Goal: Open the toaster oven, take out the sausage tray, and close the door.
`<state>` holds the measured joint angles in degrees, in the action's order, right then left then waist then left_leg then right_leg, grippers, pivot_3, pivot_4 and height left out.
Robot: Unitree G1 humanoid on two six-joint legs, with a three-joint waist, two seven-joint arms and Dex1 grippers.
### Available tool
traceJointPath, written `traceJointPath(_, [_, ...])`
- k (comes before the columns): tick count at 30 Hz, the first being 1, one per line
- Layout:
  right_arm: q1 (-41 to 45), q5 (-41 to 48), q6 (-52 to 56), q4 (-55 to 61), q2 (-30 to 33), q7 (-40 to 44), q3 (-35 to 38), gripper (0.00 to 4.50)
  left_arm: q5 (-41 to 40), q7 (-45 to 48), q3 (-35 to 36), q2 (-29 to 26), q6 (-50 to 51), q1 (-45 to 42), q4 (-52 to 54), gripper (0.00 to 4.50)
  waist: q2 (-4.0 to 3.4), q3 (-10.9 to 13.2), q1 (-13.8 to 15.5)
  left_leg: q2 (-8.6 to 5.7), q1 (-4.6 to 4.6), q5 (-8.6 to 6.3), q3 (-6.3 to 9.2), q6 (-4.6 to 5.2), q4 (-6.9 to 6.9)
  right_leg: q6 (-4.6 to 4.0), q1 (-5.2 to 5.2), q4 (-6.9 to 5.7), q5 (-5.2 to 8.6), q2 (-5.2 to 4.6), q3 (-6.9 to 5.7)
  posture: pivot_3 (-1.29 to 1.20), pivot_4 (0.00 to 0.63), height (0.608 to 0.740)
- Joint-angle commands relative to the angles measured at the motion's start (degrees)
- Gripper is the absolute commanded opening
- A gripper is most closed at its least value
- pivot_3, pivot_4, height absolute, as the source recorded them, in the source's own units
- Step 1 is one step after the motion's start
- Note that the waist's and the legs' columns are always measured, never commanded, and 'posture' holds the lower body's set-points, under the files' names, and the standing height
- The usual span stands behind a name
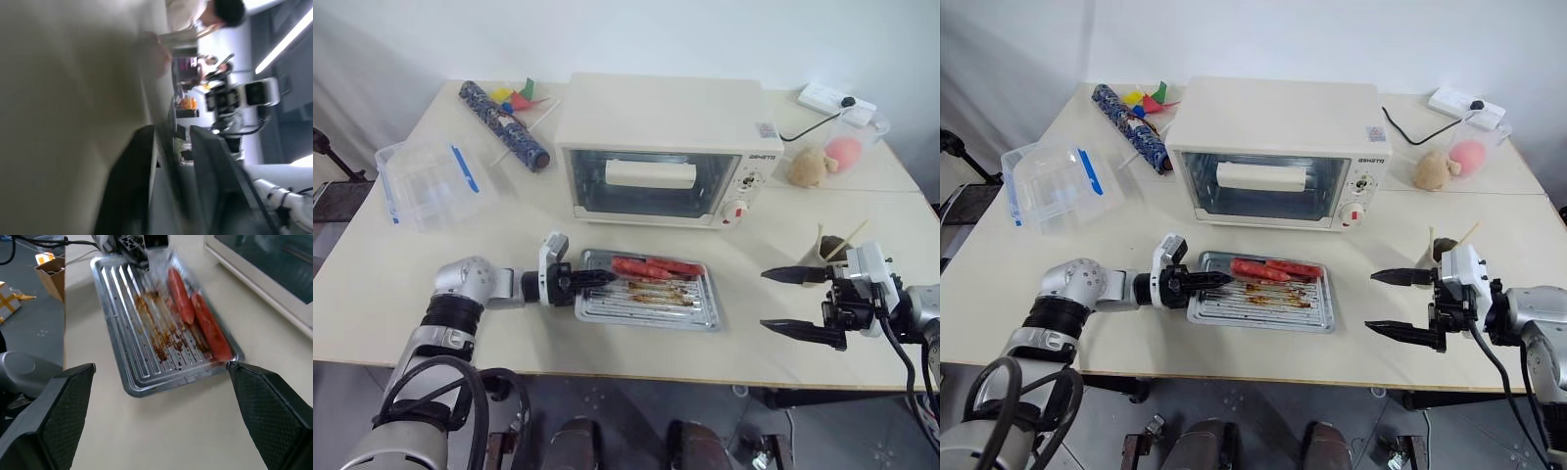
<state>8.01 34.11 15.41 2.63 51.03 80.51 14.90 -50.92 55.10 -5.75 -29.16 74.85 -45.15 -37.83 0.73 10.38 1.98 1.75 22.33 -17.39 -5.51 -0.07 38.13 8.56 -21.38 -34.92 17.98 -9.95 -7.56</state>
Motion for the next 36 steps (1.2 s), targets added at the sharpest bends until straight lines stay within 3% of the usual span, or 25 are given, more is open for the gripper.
traceJointPath(1, [-0.1, 1.3, 0.5, 2.3, 0.7, -1.0, 2.2, 4.50, 4.9, 2.9, -1.7, 1.1, -0.1, -0.4, -3.6, 2.37, 0.00, 0.0, 0.0, 0.00, 0.00, 0.00, 0.01, 0.00, 0.00, 0.00, 0.00, -0.01, 0.00, 0.00, -0.01, 0.00, 0.150, 0.740])
traceJointPath(8, [1.2, 1.1, 0.6, 2.3, 0.5, -1.7, 1.2, 4.50, 9.9, 6.3, -1.0, 0.6, -0.7, -1.3, -5.5, 4.45, -0.01, 0.0, 0.1, 0.01, -0.01, 0.01, 0.02, 0.01, 0.06, 0.00, 0.01, -0.08, 0.00, 0.00, 0.00, 0.00, 0.150, 0.740])
traceJointPath(20, [4.9, -1.1, -0.7, -0.8, 0.3, 0.7, -2.4, 4.50, 16.6, 15.4, -4.0, -11.9, -6.3, -1.8, -1.3, 4.48, 0.00, 0.0, -2.4, 0.14, -0.14, 0.03, -0.02, -0.06, -0.09, -0.06, -0.17, -0.43, 0.03, 0.06, 0.04, 0.00, 0.150, 0.740])
traceJointPath(25, [7.1, -1.9, -1.6, -2.2, 0.5, 2.5, -4.4, 4.50, 18.2, 21.3, 2.0, -17.2, -23.1, -0.6, 3.7, 4.48, 0.12, 0.1, -2.1, 0.15, -0.06, 0.02, -0.02, -0.09, -0.10, -0.08, -0.24, -0.43, 0.04, 0.07, 0.05, 0.00, 0.150, 0.740])
traceJointPath(30, [8.5, -2.8, -2.5, -2.7, 0.3, 3.5, -6.1, 4.50, 20.5, 21.1, 10.9, -16.2, -47.5, 7.0, 10.4, 4.48, 0.15, 0.1, -1.7, 0.14, 0.07, -0.03, 0.05, -0.07, -0.05, -0.04, -0.29, -0.33, 0.02, 0.05, -0.01, 0.00, 0.150, 0.740])
traceJointPath(36, [8.8, -6.2, -6.8, -4.3, 0.5, 3.8, -8.0, 4.50, 23.9, 31.2, 10.8, -18.6, -62.6, 17.9, 15.3, 4.48, 0.15, 0.1, -1.9, 0.14, 0.08, -0.06, 0.00, -0.05, -0.09, -0.02, -0.25, -0.20, 0.01, 0.06, -0.05, 0.00, 0.150, 0.740])
